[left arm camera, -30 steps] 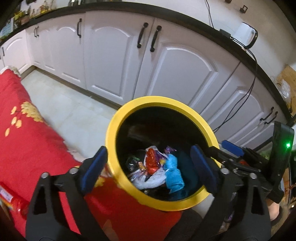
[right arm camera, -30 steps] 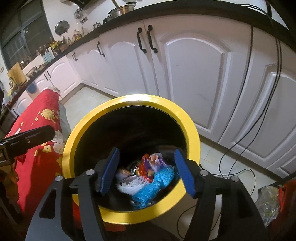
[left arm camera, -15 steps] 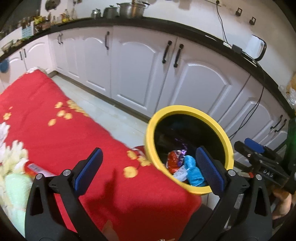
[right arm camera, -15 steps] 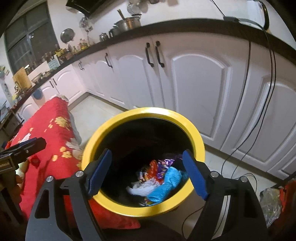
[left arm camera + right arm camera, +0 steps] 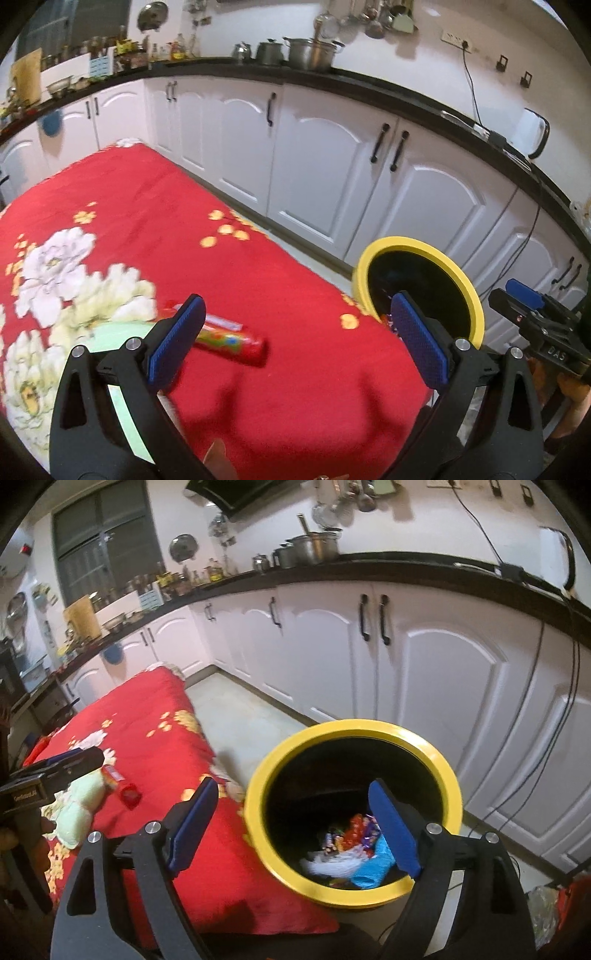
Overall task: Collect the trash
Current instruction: 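Move both tools back over the bed toward the green pouch and candy tube, then grasp the green mesh pouch with the left tool while the right tool grasps the red candy tube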
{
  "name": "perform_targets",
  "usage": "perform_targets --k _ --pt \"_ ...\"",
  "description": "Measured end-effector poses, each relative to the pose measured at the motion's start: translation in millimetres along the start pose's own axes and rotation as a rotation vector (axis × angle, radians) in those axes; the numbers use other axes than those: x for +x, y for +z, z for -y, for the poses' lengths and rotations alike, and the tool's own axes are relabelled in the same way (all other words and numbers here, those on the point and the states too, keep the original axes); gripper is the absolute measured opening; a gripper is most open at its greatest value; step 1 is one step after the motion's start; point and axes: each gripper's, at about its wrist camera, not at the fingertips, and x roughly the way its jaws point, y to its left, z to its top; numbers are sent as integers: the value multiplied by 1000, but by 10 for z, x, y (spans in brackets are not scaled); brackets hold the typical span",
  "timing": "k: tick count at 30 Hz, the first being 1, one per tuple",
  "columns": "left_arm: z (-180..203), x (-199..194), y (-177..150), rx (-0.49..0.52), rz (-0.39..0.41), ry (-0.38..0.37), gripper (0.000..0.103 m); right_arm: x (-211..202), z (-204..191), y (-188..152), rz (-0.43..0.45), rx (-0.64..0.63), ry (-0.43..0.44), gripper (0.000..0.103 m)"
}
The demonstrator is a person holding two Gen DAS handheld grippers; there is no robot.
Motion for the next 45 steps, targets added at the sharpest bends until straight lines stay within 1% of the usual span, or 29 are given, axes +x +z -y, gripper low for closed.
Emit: perform_targets --k 10,16,21,23,29,35,37,41,42,43,45 --pt "-468 -325 -110 -40 31 78 92 -7 -555 46 -2 -113 63 81" --pt "-747 -413 -209 -63 18 121 92 12 -794 71 -11 -166 93 81" --pt "-938 -435 -314 -79 -12 140 92 99 -1001 101 -31 -204 130 81" --pt "-991 -410 -361 -82 -39 142 92 163 -1082 118 -42 -231 140 81" --pt "-1080 -312 -518 -106 -105 111 92 488 -1331 126 -98 -307 188 81" --pt "-1097 -149 -689 -115 -176 101 92 858 -1565 112 -164 -399 226 80" --pt "-1092 -107 -724 -112 -188 110 92 982 -1649 93 -191 -424 249 78" --pt "-1107 -26 -788 -122 -210 102 92 1201 -1814 45 -245 -477 282 70" --pt "-1109 -13 -807 -121 -213 98 92 1265 -1860 33 -263 -487 289 67" --pt "-1112 0 -816 -120 -216 93 90 1327 -1904 19 -281 -499 303 65" --pt "-1118 24 -835 -113 -220 96 78 1409 -1957 -8 -305 -515 319 55"
